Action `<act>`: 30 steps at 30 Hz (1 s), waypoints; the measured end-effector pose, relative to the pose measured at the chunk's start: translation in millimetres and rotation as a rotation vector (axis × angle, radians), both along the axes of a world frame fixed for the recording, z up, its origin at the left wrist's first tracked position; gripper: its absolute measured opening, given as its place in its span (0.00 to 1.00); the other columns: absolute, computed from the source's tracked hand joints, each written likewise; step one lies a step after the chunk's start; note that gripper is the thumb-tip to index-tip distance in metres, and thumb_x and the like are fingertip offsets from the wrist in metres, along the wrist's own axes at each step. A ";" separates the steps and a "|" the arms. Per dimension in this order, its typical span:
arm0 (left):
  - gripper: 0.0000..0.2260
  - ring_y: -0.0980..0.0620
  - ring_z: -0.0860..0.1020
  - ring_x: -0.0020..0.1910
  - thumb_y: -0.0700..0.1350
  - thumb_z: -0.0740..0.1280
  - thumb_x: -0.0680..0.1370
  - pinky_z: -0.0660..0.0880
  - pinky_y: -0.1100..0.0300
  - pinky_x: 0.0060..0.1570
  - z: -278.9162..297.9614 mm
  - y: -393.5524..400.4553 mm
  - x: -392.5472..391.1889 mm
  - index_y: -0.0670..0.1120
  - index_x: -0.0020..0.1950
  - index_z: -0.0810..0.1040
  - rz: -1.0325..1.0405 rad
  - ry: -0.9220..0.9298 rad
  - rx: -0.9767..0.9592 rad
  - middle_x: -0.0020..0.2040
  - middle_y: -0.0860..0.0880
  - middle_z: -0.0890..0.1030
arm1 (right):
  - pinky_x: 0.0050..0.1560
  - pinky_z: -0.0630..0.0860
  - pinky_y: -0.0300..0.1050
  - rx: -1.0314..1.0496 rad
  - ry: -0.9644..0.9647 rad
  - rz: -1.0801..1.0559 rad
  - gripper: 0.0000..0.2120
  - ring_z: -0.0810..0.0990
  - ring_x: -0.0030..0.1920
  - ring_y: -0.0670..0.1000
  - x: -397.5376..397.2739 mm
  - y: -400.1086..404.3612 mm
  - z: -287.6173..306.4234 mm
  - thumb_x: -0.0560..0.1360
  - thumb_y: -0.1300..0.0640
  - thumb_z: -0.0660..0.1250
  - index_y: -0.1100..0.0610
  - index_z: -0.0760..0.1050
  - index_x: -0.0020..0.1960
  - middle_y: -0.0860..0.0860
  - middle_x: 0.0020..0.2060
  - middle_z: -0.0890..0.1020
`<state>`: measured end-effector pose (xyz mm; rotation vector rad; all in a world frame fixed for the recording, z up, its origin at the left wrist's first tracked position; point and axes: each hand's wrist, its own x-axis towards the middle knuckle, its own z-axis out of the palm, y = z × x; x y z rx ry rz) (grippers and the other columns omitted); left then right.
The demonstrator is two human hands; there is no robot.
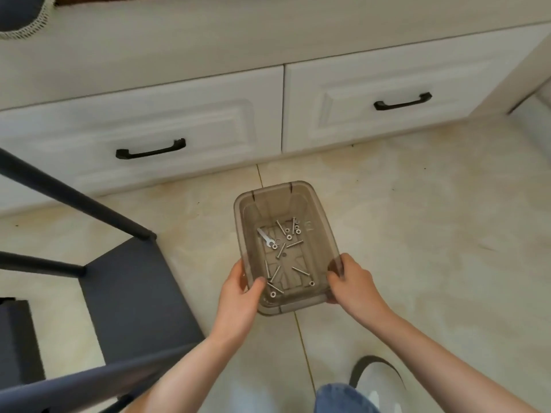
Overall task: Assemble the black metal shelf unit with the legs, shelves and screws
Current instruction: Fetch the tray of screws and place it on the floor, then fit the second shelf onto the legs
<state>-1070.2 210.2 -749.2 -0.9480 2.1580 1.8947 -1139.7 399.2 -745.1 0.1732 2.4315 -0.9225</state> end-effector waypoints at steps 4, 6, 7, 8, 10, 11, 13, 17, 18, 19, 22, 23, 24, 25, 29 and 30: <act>0.20 0.66 0.78 0.59 0.37 0.63 0.82 0.73 0.70 0.60 15.8 -10.5 26.7 0.55 0.71 0.70 -0.033 0.004 0.024 0.64 0.62 0.78 | 0.49 0.80 0.59 -0.101 -0.059 -0.065 0.08 0.82 0.42 0.59 7.0 -14.5 1.0 0.80 0.58 0.60 0.63 0.70 0.52 0.57 0.43 0.77; 0.24 0.60 0.77 0.64 0.35 0.63 0.82 0.72 0.61 0.66 22.5 -18.0 46.3 0.53 0.75 0.65 -0.057 -0.033 0.017 0.68 0.60 0.74 | 0.55 0.77 0.55 -0.055 -0.071 -0.025 0.14 0.80 0.51 0.61 12.2 -22.2 5.6 0.81 0.51 0.59 0.62 0.69 0.58 0.59 0.51 0.79; 0.25 0.57 0.76 0.66 0.33 0.62 0.82 0.73 0.59 0.66 25.4 -22.8 57.0 0.51 0.76 0.65 -0.080 -0.052 0.007 0.69 0.58 0.74 | 0.57 0.74 0.51 -0.011 -0.063 -0.008 0.19 0.78 0.57 0.62 15.3 -25.1 9.5 0.82 0.48 0.58 0.63 0.67 0.64 0.60 0.57 0.77; 0.24 0.56 0.76 0.67 0.32 0.61 0.81 0.75 0.60 0.64 29.2 -27.4 68.5 0.50 0.75 0.67 -0.110 -0.068 -0.001 0.68 0.56 0.75 | 0.60 0.71 0.51 0.039 -0.043 0.001 0.25 0.74 0.63 0.62 19.8 -27.1 15.9 0.82 0.46 0.57 0.63 0.64 0.70 0.61 0.63 0.73; 0.21 0.59 0.78 0.63 0.31 0.60 0.81 0.78 0.64 0.58 39.7 -33.7 92.1 0.50 0.71 0.71 -0.161 -0.087 0.005 0.65 0.56 0.78 | 0.64 0.68 0.54 0.143 0.042 0.036 0.30 0.68 0.69 0.64 32.2 -29.3 35.2 0.82 0.44 0.57 0.62 0.56 0.76 0.60 0.70 0.66; 0.20 0.61 0.78 0.61 0.31 0.60 0.82 0.78 0.64 0.56 46.9 -34.9 103.2 0.50 0.68 0.73 -0.178 -0.089 0.005 0.63 0.56 0.79 | 0.64 0.67 0.54 0.179 0.094 0.059 0.31 0.65 0.70 0.64 38.3 -30.3 46.5 0.82 0.45 0.57 0.61 0.54 0.77 0.59 0.72 0.64; 0.18 0.61 0.79 0.60 0.31 0.60 0.81 0.79 0.64 0.53 62.9 -34.9 123.1 0.51 0.63 0.76 -0.193 -0.086 -0.022 0.61 0.57 0.81 | 0.66 0.66 0.54 0.167 0.150 0.110 0.31 0.63 0.71 0.63 47.5 -33.1 68.7 0.81 0.47 0.59 0.61 0.53 0.77 0.59 0.73 0.63; 0.17 0.58 0.81 0.59 0.31 0.61 0.80 0.79 0.63 0.51 91.8 -43.6 151.7 0.51 0.58 0.80 -0.156 -0.037 -0.090 0.55 0.56 0.85 | 0.67 0.65 0.45 -0.074 0.156 0.224 0.24 0.69 0.70 0.56 62.4 -48.5 115.1 0.81 0.52 0.62 0.60 0.63 0.74 0.57 0.69 0.71; 0.17 0.57 0.82 0.58 0.30 0.61 0.79 0.80 0.61 0.50 98.9 -48.8 157.3 0.50 0.57 0.81 -0.115 -0.020 -0.091 0.53 0.55 0.86 | 0.64 0.67 0.43 -0.106 0.170 0.255 0.21 0.73 0.66 0.54 66.1 -53.4 128.1 0.81 0.53 0.62 0.59 0.67 0.71 0.55 0.66 0.75; 0.17 0.56 0.82 0.58 0.29 0.61 0.79 0.80 0.60 0.49 106.7 -54.3 162.6 0.48 0.56 0.81 -0.074 -0.006 -0.089 0.52 0.54 0.86 | 0.60 0.69 0.42 -0.132 0.185 0.292 0.19 0.75 0.62 0.52 69.6 -58.6 141.5 0.80 0.53 0.62 0.58 0.69 0.69 0.53 0.62 0.77; 0.15 0.55 0.82 0.58 0.30 0.61 0.80 0.81 0.59 0.48 135.9 -70.4 180.5 0.46 0.54 0.82 -0.014 0.016 -0.084 0.51 0.52 0.87 | 0.51 0.70 0.39 -0.211 0.228 0.409 0.14 0.77 0.54 0.47 80.6 -73.7 180.6 0.80 0.53 0.63 0.55 0.74 0.64 0.49 0.56 0.80; 0.14 0.54 0.82 0.57 0.31 0.61 0.81 0.81 0.59 0.50 145.1 -74.5 188.5 0.46 0.54 0.82 -0.012 0.017 -0.101 0.51 0.51 0.86 | 0.50 0.71 0.38 -0.235 0.244 0.447 0.13 0.77 0.53 0.46 83.5 -78.7 192.4 0.80 0.53 0.63 0.55 0.75 0.63 0.48 0.55 0.80; 0.14 0.53 0.82 0.56 0.31 0.62 0.81 0.81 0.57 0.51 152.1 -77.3 197.2 0.48 0.53 0.82 -0.003 0.026 -0.123 0.49 0.52 0.86 | 0.51 0.73 0.38 -0.260 0.255 0.482 0.13 0.78 0.53 0.46 86.0 -83.1 202.0 0.80 0.52 0.63 0.54 0.75 0.62 0.48 0.55 0.80; 0.15 0.53 0.83 0.53 0.31 0.63 0.80 0.81 0.55 0.51 157.6 -80.7 207.0 0.51 0.51 0.81 0.025 0.043 -0.198 0.46 0.53 0.86 | 0.52 0.74 0.38 -0.284 0.265 0.519 0.13 0.78 0.53 0.46 88.6 -87.8 210.9 0.80 0.52 0.63 0.54 0.75 0.62 0.48 0.55 0.80; 0.19 0.51 0.81 0.37 0.36 0.66 0.79 0.77 0.56 0.40 176.7 -82.9 245.6 0.62 0.46 0.73 0.273 0.143 -0.514 0.35 0.51 0.81 | 0.54 0.75 0.37 -0.358 0.275 0.654 0.14 0.77 0.56 0.44 99.5 -109.6 237.3 0.80 0.50 0.64 0.52 0.73 0.64 0.46 0.57 0.78; 0.17 0.51 0.81 0.37 0.37 0.67 0.79 0.76 0.57 0.39 181.3 -83.8 253.2 0.61 0.46 0.73 0.364 0.175 -0.550 0.35 0.51 0.81 | 0.55 0.76 0.38 -0.379 0.273 0.681 0.14 0.77 0.57 0.44 102.4 -115.8 241.8 0.80 0.49 0.65 0.51 0.73 0.64 0.45 0.58 0.78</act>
